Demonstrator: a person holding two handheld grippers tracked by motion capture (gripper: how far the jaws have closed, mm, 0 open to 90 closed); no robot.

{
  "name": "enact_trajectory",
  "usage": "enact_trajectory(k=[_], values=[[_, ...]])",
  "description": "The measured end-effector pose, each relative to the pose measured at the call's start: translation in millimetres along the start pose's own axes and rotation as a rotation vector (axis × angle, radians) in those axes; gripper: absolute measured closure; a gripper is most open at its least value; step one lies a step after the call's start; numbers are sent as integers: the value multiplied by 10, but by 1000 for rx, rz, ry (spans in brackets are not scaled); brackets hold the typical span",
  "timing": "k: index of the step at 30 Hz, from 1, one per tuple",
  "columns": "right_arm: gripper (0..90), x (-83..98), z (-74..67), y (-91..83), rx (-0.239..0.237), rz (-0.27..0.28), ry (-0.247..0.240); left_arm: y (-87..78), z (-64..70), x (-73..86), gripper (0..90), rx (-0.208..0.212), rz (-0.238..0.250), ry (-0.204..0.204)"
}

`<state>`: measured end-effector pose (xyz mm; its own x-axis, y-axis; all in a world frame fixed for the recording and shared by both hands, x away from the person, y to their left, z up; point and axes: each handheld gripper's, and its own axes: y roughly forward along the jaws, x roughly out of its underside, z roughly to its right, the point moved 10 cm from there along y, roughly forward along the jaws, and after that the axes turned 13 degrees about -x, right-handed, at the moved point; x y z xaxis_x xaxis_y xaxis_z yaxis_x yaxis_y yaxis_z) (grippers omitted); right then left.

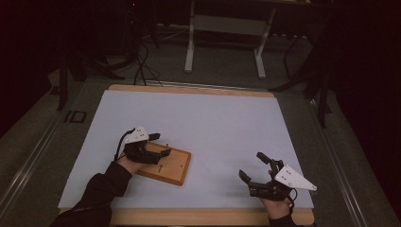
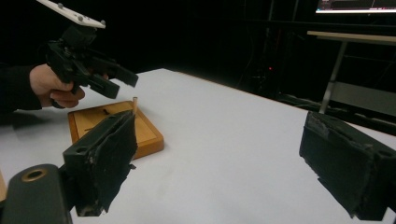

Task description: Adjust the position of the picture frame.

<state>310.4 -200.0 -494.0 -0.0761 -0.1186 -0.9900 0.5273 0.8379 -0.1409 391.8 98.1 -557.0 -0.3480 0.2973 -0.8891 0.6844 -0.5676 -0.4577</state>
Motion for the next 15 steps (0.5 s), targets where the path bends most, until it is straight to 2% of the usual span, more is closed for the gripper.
enact_trajectory(k=[4, 6, 7, 8, 10, 11, 15], values=[[108, 3, -12, 3, -9, -3, -2, 89, -20, 96, 310, 3, -54, 11], [118, 9, -14, 5, -11, -5, 0, 106, -32, 93, 365, -7, -65, 7], [126, 14, -14, 7, -13, -9, -5, 118, -26, 105, 395, 4, -84, 3], [127, 21, -9, 9, -12, -14, -12, 135, -38, 124, 415, -12, -102, 13], [126, 34, -10, 18, -16, -19, -3, 151, -20, 146, 481, 1, -125, 17], [126, 37, -9, 21, -17, -19, -1, 159, -21, 156, 486, -1, -137, 24], [127, 46, -7, 21, -16, -25, 4, 188, 6, 169, 587, 13, -161, 46]])
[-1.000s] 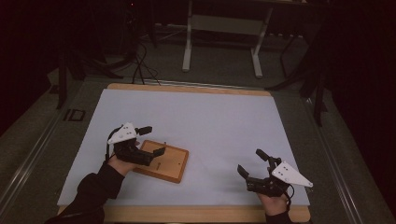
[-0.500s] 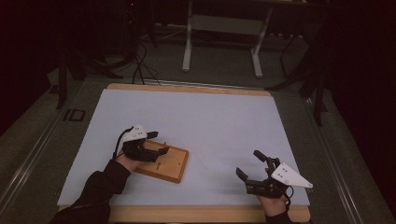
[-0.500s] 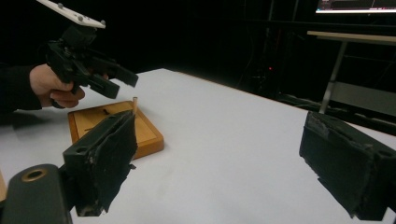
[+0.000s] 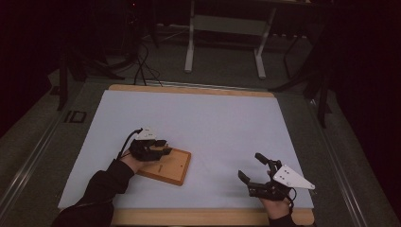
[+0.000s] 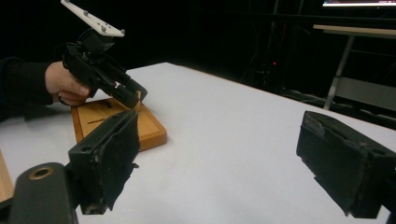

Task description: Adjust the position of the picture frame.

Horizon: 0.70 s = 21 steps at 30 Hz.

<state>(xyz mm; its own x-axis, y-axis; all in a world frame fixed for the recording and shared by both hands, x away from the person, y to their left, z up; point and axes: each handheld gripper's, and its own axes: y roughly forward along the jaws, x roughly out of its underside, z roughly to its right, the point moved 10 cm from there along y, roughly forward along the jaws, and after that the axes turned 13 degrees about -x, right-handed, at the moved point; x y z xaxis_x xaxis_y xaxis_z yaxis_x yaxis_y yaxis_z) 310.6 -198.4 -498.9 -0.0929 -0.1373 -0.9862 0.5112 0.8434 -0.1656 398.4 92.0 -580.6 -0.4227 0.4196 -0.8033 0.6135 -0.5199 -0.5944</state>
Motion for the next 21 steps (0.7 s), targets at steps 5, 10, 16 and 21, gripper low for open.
enact_trajectory(k=[5, 10, 16, 21], values=[[127, 10, 4, 7, -2, -5, 2, 39, 26, 29, 705, 10, -50, 27], [128, 19, 3, 11, -4, -10, 10, 75, 12, 46, 837, -19, -83, 37], [130, 33, 13, 17, -3, -19, 8, 67, 12, 43, 853, -33, -80, 25], [129, 29, 14, 13, -3, -16, 13, 34, 10, 31, 856, -8, -74, -9]])
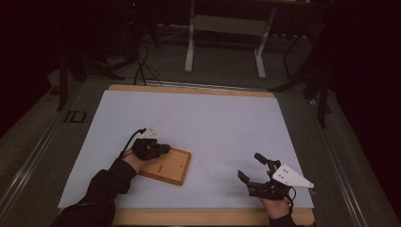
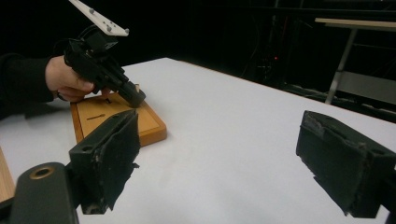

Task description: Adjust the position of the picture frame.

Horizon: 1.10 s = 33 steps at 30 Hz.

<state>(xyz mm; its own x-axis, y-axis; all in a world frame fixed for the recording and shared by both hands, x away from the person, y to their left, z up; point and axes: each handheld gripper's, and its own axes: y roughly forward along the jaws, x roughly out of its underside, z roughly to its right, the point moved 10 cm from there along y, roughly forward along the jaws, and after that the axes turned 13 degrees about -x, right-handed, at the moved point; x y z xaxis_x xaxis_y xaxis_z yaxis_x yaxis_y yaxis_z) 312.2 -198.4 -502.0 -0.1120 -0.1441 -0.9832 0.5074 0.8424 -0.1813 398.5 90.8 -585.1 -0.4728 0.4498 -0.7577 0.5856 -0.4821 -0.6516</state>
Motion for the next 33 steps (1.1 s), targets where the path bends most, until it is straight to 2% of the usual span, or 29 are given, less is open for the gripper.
enact_trajectory(k=[9, 15, 17, 21, 24, 33], values=[[130, 0, 5, -5, 1, 1, 1, -97, 65, -39, 856, -16, 26, 17], [130, 3, 7, -4, 1, -2, 0, -178, 87, -92, 857, -10, 53, -5], [131, 5, 12, -5, 2, -2, 2, -230, 74, -142, 857, -21, 78, -18], [131, 5, 14, -4, 2, -2, 5, -347, 47, -260, 857, -33, 116, -19], [131, 1, 10, -2, 0, 0, 2, -402, 58, -347, 857, -35, 132, -5], [130, 1, 21, -10, 3, 4, 7, -400, 133, -602, 857, -45, 164, 13]])
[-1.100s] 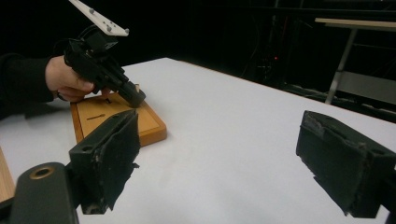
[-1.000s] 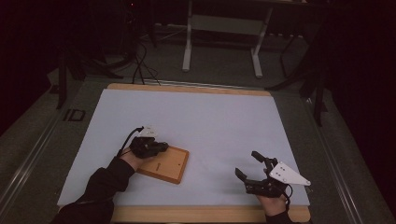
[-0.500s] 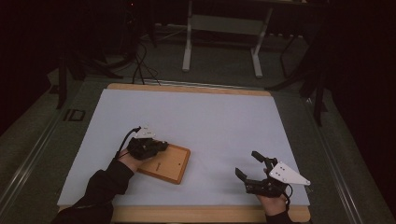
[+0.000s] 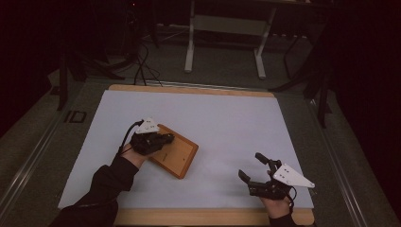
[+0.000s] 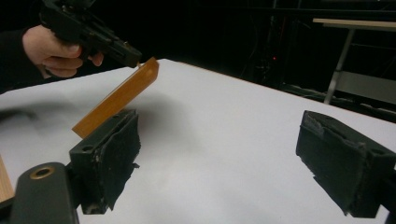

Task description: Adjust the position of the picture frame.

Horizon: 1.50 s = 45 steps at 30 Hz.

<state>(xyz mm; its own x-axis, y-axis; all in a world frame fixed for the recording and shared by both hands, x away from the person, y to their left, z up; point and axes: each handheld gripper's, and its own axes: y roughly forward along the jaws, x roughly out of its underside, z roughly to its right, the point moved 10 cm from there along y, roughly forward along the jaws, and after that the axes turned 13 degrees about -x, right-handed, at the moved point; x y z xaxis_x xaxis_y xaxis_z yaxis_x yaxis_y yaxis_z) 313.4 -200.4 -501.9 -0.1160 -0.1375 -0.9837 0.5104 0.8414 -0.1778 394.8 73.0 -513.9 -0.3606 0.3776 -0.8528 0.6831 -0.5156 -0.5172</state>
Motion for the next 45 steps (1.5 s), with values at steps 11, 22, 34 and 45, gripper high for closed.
enact_trajectory(k=[11, 22, 34, 45], values=[[131, -7, 17, -18, 5, 7, 2, 255, 212, -306, 858, 19, 6, 38], [131, -29, 36, -56, 9, 22, 4, 598, 468, -421, 858, 51, -21, 66], [131, -28, 44, -70, 9, 25, 8, 934, 693, -408, 858, 68, -72, 114], [129, -26, 40, -78, 2, 29, 11, 1288, 839, -451, 857, 66, -108, 126]])
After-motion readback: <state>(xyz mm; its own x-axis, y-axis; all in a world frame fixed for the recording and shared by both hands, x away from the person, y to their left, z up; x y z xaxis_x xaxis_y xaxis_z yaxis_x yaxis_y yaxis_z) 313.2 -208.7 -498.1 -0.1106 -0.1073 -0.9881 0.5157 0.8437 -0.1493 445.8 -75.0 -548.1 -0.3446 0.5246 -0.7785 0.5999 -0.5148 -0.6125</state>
